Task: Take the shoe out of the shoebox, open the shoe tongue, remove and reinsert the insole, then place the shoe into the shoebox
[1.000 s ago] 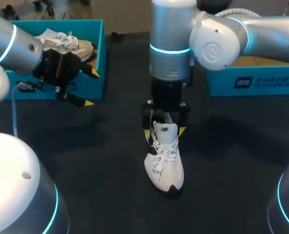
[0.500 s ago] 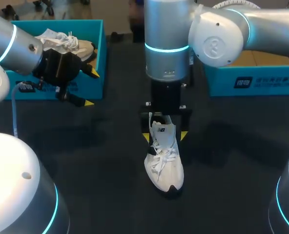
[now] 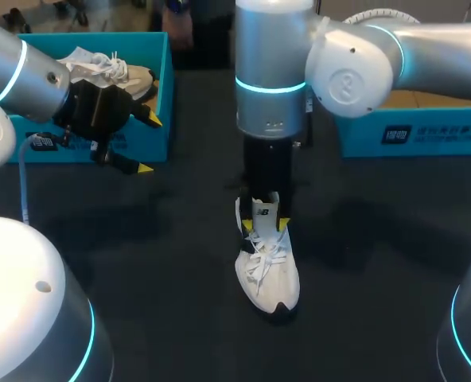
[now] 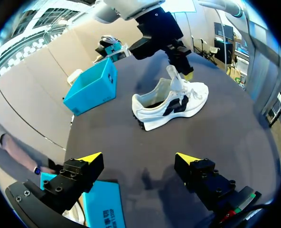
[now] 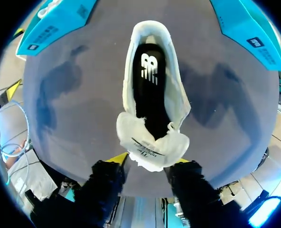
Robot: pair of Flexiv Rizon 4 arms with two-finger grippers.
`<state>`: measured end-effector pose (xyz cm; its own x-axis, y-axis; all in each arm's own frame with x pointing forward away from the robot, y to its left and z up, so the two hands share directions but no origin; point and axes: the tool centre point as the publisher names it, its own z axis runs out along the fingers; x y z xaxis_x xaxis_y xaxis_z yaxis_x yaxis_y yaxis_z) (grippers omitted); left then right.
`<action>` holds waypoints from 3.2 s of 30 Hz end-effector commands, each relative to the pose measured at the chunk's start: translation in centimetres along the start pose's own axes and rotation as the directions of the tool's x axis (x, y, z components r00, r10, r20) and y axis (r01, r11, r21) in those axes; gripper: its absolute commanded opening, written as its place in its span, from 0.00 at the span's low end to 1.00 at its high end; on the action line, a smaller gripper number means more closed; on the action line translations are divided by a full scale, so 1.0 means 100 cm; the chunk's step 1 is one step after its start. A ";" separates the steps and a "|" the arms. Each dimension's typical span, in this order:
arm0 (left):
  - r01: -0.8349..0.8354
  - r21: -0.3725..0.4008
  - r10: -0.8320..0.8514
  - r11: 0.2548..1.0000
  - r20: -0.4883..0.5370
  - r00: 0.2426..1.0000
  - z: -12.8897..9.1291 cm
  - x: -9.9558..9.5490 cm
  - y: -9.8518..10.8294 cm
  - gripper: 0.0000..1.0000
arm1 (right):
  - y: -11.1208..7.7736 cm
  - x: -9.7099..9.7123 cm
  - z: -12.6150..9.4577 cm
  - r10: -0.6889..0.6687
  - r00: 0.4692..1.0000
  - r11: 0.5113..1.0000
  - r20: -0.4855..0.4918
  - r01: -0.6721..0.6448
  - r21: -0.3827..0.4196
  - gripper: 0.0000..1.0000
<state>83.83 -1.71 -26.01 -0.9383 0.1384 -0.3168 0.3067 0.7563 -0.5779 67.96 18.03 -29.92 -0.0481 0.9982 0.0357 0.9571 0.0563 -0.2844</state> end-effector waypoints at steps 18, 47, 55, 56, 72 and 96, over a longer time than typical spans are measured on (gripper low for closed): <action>-0.001 -0.003 0.001 1.000 -0.001 1.000 0.000 0.000 0.000 1.00 | 0.029 -0.011 -0.006 -0.023 0.999 1.000 0.042 0.023 -0.004 0.31; -0.001 -0.003 0.001 1.000 -0.001 1.000 0.000 0.000 0.000 1.00 | 0.049 -0.021 0.004 0.043 0.993 0.998 0.110 -0.036 -0.060 0.34; -0.001 -0.003 0.001 1.000 -0.001 1.000 0.000 0.000 0.000 1.00 | 0.055 -0.018 -0.004 0.022 0.992 0.996 0.123 -0.012 -0.084 0.34; -0.001 -0.003 0.001 1.000 -0.001 1.000 0.000 0.000 0.000 1.00 | 0.057 -0.018 -0.004 0.023 0.992 0.996 0.123 -0.012 -0.086 0.34; -0.001 -0.003 0.001 1.000 -0.001 1.000 0.000 0.000 0.000 1.00 | 0.073 -0.018 -0.007 -0.058 0.991 0.989 0.116 0.074 -0.131 0.30; -0.001 -0.003 0.001 1.000 -0.001 1.000 0.000 0.000 0.000 1.00 | 0.074 -0.021 -0.053 -0.543 0.754 0.743 0.369 0.637 -0.207 1.00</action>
<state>83.83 -1.71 -26.01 -0.9383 0.1384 -0.3168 0.3067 0.7563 -0.5779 76.76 16.24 -27.03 -0.6648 0.7273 -0.1702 0.7373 0.6755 0.0064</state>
